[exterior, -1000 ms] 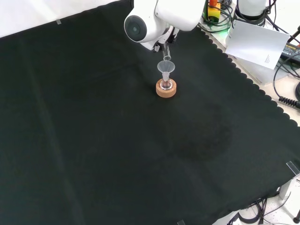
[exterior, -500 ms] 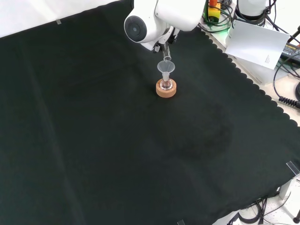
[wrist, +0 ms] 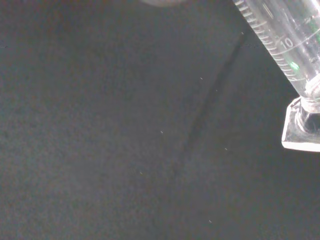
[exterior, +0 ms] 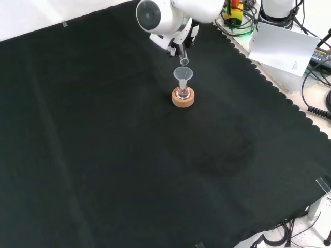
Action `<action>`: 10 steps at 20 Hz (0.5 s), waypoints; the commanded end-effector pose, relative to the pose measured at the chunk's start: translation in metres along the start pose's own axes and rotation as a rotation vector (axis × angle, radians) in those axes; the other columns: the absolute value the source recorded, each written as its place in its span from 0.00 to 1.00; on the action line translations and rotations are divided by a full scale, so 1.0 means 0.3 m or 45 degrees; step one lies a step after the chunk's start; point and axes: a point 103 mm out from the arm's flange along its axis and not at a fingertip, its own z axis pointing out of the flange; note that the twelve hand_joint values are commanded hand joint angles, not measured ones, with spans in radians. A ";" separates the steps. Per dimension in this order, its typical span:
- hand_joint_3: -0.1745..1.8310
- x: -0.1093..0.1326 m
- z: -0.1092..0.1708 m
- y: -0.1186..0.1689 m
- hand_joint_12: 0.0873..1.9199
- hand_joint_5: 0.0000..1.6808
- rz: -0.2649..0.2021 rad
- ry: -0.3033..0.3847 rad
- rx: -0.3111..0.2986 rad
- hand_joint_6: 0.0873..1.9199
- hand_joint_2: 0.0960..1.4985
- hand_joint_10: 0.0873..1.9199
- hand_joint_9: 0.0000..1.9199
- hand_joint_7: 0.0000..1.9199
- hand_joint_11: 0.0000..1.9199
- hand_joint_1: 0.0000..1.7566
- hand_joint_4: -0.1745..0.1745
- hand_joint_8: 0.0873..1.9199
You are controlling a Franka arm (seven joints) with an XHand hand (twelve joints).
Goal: Pour the water from the graduated cylinder into the round-bottom flask.
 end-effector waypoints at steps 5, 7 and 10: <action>0.09 -0.068 0.069 -0.015 0.35 0.58 -0.137 0.317 -0.259 0.50 0.72 0.00 0.73 0.53 0.63 0.72 0.00 0.49; 0.09 -0.070 0.072 -0.014 0.35 0.58 -0.154 0.347 -0.302 0.50 0.72 0.00 0.73 0.53 0.63 0.72 0.00 0.49; 0.09 -0.067 0.073 -0.009 0.35 0.58 -0.180 0.391 -0.358 0.50 0.72 0.00 0.73 0.53 0.63 0.72 0.00 0.49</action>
